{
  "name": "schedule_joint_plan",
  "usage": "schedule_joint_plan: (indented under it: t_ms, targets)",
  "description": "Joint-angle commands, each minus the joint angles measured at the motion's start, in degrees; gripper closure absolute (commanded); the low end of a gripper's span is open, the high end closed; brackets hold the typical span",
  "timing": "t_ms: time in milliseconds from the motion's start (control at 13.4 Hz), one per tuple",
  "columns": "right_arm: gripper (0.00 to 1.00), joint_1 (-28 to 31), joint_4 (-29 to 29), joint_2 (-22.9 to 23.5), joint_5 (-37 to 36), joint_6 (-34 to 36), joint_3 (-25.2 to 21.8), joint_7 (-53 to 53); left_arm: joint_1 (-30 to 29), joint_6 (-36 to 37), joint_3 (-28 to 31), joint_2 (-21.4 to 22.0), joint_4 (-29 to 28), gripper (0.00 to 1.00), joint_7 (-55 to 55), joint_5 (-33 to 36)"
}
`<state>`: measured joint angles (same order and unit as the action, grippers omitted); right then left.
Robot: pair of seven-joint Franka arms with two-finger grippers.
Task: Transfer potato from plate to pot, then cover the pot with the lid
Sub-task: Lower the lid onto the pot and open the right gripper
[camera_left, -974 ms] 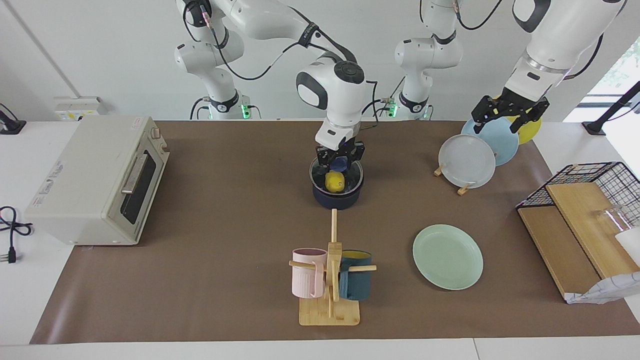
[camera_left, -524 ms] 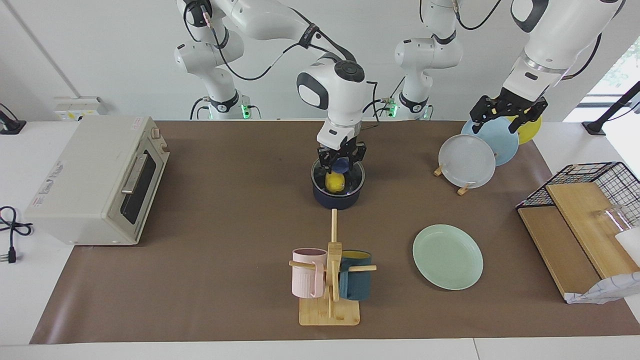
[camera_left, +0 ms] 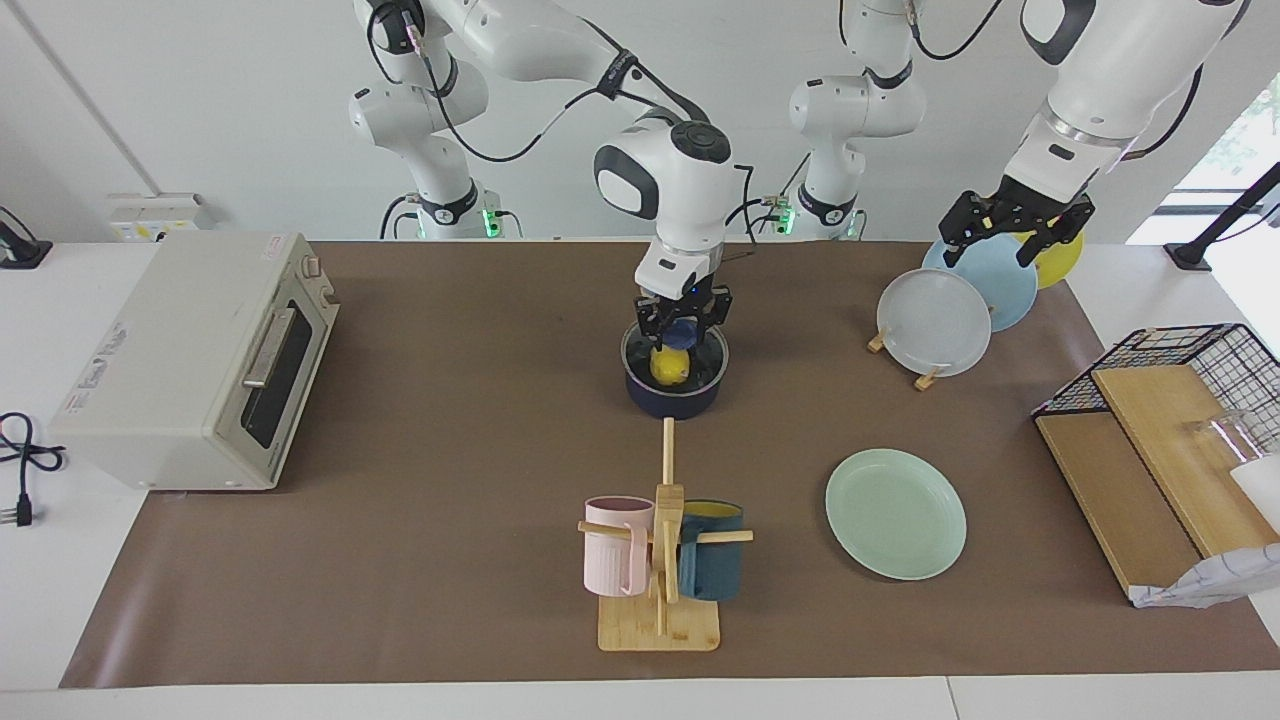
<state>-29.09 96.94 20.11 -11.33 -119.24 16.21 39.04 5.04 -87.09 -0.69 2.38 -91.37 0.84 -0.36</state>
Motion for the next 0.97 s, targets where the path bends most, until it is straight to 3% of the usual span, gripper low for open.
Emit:
schedule_joint_plan:
  t_ms: [0,300,374,449,524,899]
  targets:
    - [1.0,0.3,1.1,-0.5,-2.5,-1.8,0.2,2.5,0.6,-1.4,0.3,1.0,-1.5,0.0,0.5,0.7]
    - [1.0,1.0,1.2,-0.2,-2.2,-2.5,0.2,3.6,0.8,-1.6,-0.1,1.0,-1.5,0.0,0.4,0.7]
    - [0.82,1.2,1.2,-0.2,-2.2,-2.5,0.2,3.4,0.8,-1.8,-0.3,1.0,-1.5,0.0,0.4,0.7]
    - [0.33,1.3,1.2,-0.2,-2.1,-2.5,0.2,3.2,0.8,-1.9,-0.4,1.0,-1.5,0.0,0.3,0.7]
    - [0.0,1.3,1.2,-0.2,-2.1,-2.7,0.2,3.1,1.1,-1.9,-0.4,1.0,-1.5,0.0,0.3,0.6]
    - [0.0,2.1,-0.4,-0.2,-2.2,-1.6,0.2,2.9,1.6,-1.9,-0.4,1.0,-1.5,0.0,0.3,0.6]
